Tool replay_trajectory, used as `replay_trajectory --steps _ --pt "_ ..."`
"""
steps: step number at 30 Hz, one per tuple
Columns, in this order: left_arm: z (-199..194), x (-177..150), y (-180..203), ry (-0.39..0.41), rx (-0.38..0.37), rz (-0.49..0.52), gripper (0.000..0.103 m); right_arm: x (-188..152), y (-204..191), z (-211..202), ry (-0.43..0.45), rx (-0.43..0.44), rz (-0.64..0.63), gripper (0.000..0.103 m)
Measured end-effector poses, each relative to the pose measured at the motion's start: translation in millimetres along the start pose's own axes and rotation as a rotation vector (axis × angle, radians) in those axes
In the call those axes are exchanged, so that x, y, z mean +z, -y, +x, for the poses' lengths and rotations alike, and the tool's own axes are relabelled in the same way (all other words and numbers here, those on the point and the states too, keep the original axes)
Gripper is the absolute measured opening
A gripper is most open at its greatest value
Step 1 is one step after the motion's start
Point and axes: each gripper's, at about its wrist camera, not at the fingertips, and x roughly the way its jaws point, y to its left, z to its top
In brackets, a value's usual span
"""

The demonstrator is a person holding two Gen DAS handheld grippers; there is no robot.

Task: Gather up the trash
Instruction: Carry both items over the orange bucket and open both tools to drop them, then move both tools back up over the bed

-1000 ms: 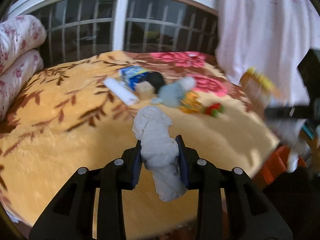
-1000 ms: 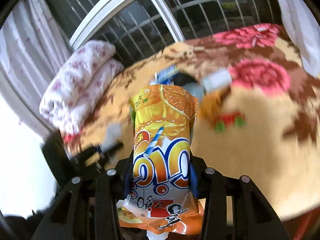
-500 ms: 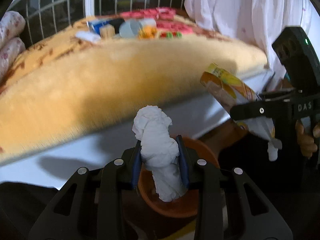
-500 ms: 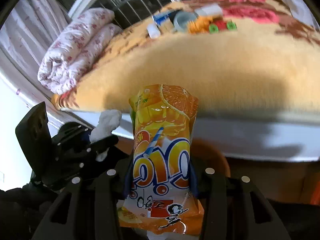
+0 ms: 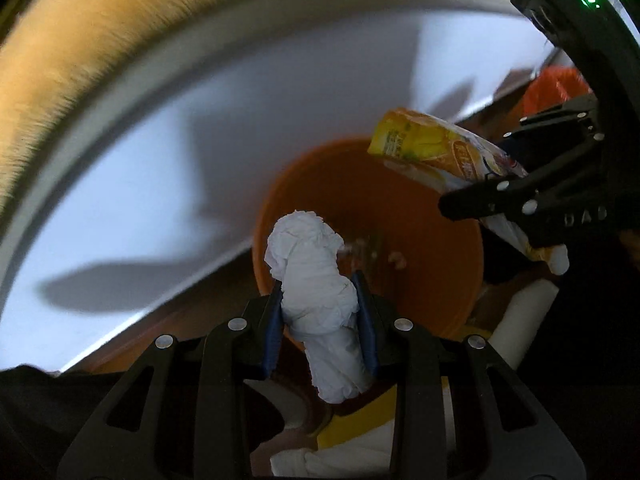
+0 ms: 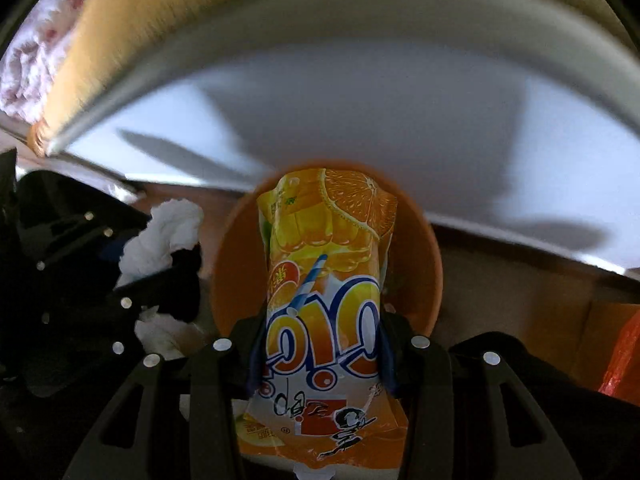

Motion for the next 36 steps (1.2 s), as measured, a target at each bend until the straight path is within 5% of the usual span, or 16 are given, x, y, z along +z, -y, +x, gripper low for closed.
replay_trajectory --steps 12,13,15,17,29,36 --pt "43.1 4.4 -14.1 -0.113 -0.053 -0.022 0.032 9.4 -1.8 28.1 -0.082 -0.026 0.028 0.048" --pt "43.2 3.9 -14.2 -0.112 -0.046 -0.022 0.035 11.0 -2.7 28.5 -0.081 -0.029 0.03 0.052" --pt "43.8 5.7 -14.2 -0.114 -0.03 -0.024 0.061 9.5 -0.1 28.2 -0.067 -0.041 0.036 0.068" --pt "40.1 7.2 -14.1 -0.095 -0.003 -0.025 0.069 8.4 2.3 25.7 -0.055 -0.034 0.045 0.069" --pt "23.1 9.8 -5.1 -0.046 -0.006 -0.027 0.07 -3.6 7.9 -2.0 0.023 -0.001 0.081 0.07" --pt "-32.6 13.8 -13.2 0.114 -0.021 -0.065 0.07 -14.2 -13.7 -61.4 0.157 0.025 -0.023 0.071"
